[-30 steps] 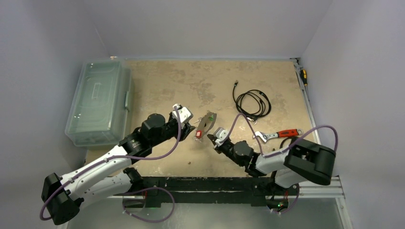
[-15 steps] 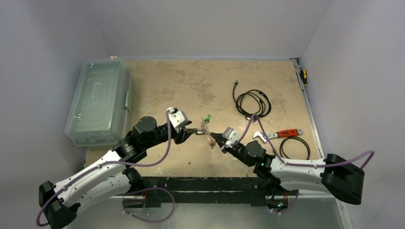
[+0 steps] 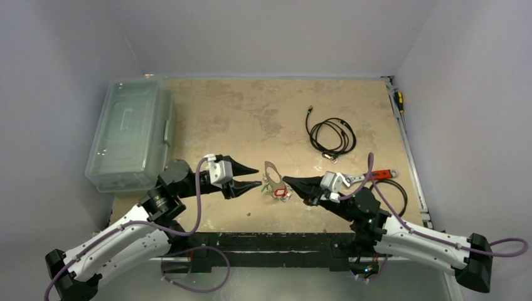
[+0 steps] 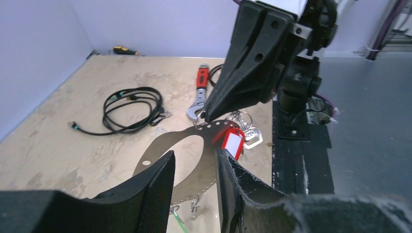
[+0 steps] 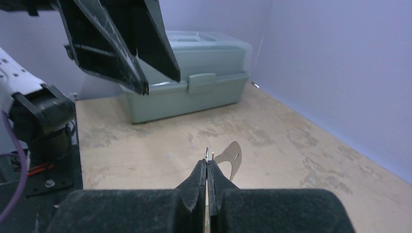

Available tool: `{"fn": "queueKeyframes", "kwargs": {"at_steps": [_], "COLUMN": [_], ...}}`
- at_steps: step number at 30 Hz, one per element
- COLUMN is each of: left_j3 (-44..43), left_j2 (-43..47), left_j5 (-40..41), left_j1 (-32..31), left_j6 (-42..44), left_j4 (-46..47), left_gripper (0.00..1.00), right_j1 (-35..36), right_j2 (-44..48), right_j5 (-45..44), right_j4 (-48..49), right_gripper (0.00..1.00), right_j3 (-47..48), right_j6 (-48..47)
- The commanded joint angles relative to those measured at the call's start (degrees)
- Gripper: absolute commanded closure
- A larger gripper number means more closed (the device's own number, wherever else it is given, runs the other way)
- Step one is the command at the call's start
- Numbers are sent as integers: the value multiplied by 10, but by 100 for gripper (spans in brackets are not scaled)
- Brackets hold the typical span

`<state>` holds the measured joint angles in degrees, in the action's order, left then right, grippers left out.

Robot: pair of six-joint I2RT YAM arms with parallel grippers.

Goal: Put the keys on the keyring

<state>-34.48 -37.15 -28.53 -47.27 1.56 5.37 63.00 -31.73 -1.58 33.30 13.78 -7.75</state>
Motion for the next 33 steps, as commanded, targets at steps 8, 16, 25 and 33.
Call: {"fn": "queueKeyframes", "kwargs": {"at_steps": [8,16,25,33], "left_j3": [-59,-84,-97,-82], "left_j2": [-26,-40,-52,-60], "left_j5": [-126,-137,-182,-203], "left_j1": [4,4,3,3], "left_j6": [24,59,49,29], "left_j4": [-4,-51,-45,-5], "left_gripper": [67,69,61,62], "right_j1": [3,3,3,3], "right_j2": [5,5,-11,-34], "right_j5": [134,192,228,239], "right_j4": [-61,-87,-146,-168], "right_gripper": [100,100,100,100], "right_j3": [96,134,182,203], "right_j6": [15,10,-6,-12]}}
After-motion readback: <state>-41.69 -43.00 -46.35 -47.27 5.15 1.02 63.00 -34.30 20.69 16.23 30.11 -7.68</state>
